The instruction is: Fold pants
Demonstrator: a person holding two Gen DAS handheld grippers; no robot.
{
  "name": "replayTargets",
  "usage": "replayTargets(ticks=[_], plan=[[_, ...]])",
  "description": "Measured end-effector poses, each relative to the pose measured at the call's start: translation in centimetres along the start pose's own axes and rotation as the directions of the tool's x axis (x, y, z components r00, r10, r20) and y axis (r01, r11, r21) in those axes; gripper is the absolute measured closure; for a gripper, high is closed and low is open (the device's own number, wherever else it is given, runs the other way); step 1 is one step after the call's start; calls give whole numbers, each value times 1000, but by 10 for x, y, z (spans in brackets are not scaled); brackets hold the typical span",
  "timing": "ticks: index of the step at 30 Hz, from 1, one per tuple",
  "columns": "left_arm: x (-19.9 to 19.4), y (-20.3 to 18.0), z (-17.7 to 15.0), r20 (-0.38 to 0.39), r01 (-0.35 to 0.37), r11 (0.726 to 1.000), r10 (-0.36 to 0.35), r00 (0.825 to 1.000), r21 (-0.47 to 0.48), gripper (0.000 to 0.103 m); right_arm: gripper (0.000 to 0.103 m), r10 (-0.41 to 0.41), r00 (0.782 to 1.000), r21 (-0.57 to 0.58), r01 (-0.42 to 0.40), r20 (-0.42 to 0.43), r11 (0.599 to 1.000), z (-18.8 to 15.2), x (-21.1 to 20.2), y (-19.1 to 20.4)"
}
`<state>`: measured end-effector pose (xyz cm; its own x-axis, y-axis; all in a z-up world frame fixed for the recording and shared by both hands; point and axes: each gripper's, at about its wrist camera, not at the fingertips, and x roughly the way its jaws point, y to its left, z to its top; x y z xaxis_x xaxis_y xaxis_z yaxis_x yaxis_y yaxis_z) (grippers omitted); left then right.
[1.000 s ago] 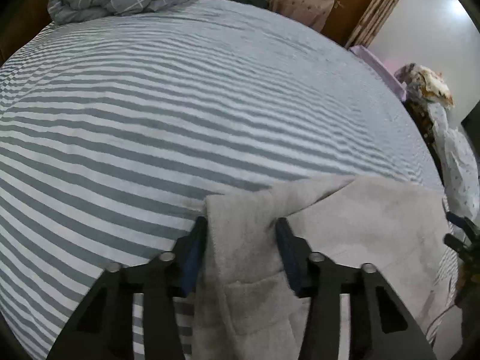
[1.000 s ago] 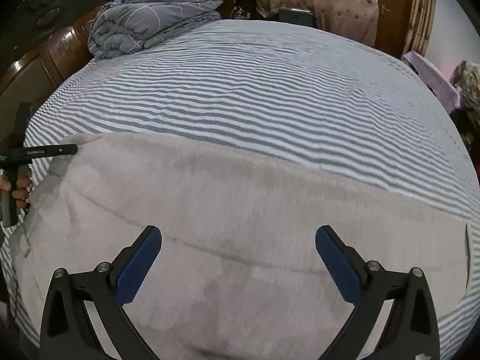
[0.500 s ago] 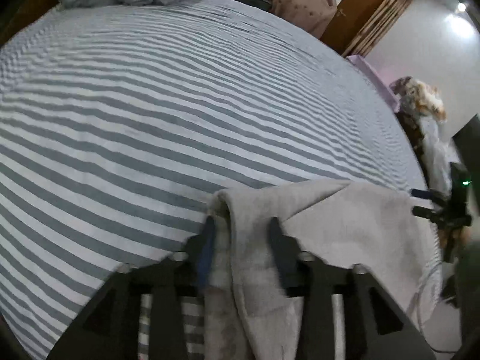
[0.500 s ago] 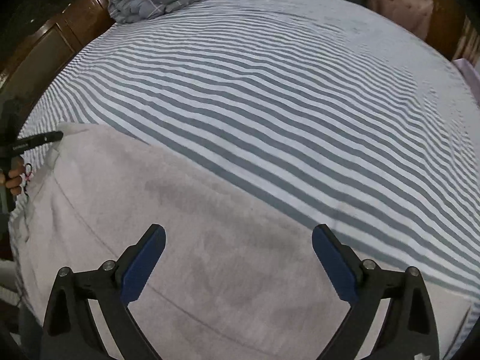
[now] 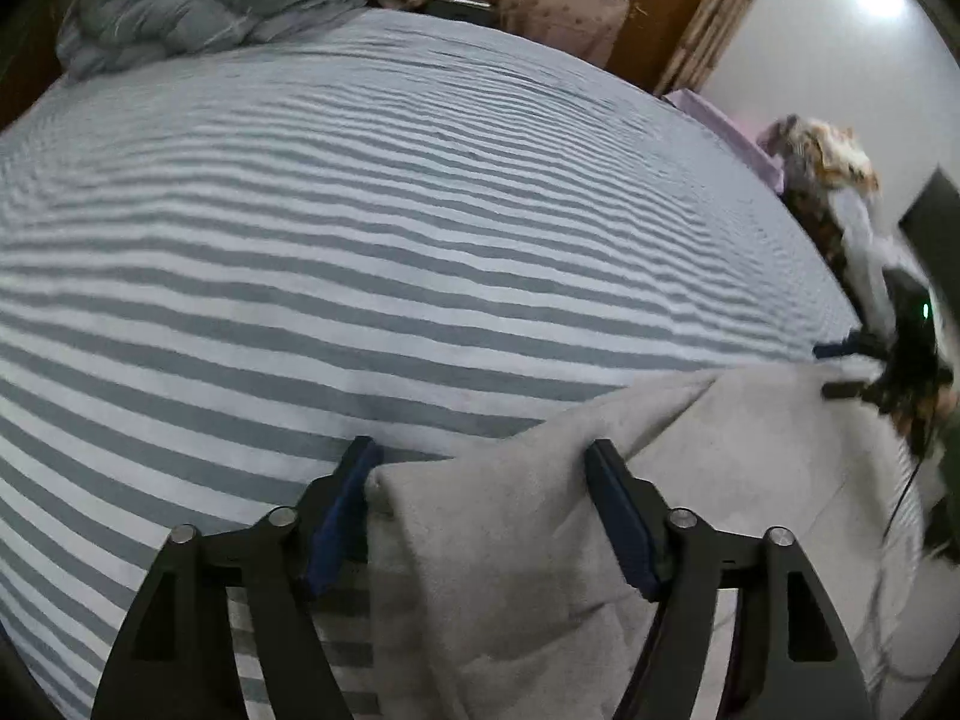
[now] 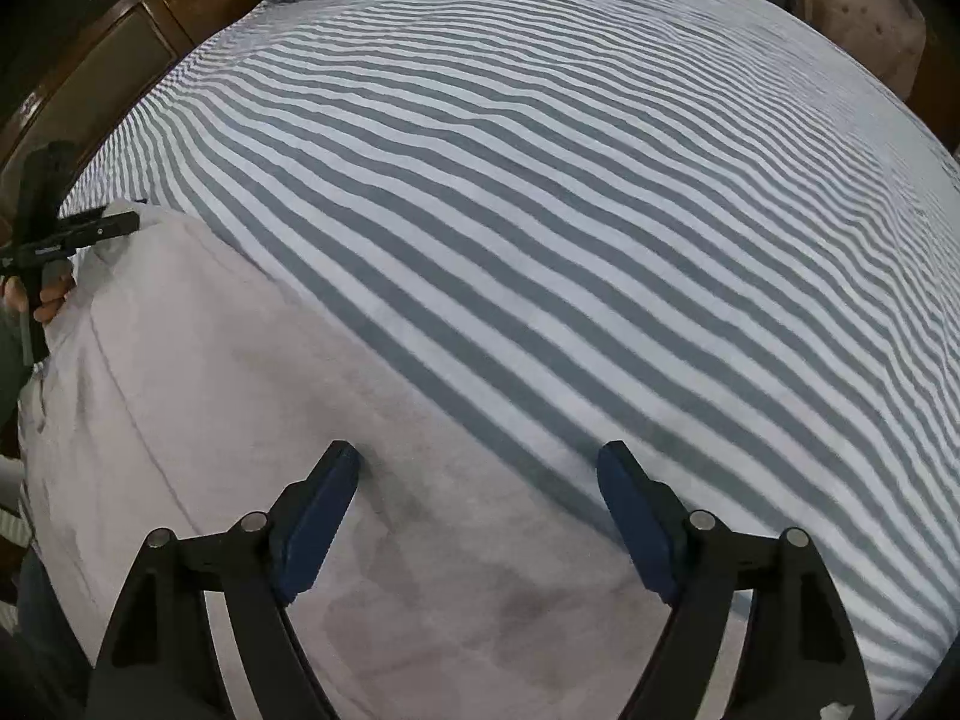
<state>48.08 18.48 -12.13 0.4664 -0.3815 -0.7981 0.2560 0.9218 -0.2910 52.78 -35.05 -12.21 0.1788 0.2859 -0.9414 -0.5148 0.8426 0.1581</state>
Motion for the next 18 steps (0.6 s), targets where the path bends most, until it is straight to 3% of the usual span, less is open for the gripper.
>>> replayTargets(ticks=[2, 5, 8, 10, 12, 18], plan=[[-1, 2, -1, 3, 4, 1000, -4, 1000, 0, 47, 20, 40, 999, 18, -40, 0, 999, 1, 5, -5], [-1, -2, 0, 10, -9, 1000, 9, 1000, 12, 50, 19, 59, 998, -4, -59, 10, 998, 1, 6, 0], [-9, 2, -5, 18, -14, 1000, 14, 1000, 12, 51, 44, 83, 997, -29, -83, 5, 996, -1, 0, 5], [-11, 3, -5, 24, -13, 1000, 13, 1000, -7, 52, 70, 75, 997, -47, -76, -20, 996, -1, -3, 9], [-15, -2, -4, 34, -34, 999, 34, 999, 1, 52, 89, 48, 998, -58, -50, -29, 997, -1, -5, 15], [-37, -9, -2, 85, -40, 999, 39, 996, 9, 52, 96, -77, 995, -129, 84, 60, 988, -5, -26, 38]])
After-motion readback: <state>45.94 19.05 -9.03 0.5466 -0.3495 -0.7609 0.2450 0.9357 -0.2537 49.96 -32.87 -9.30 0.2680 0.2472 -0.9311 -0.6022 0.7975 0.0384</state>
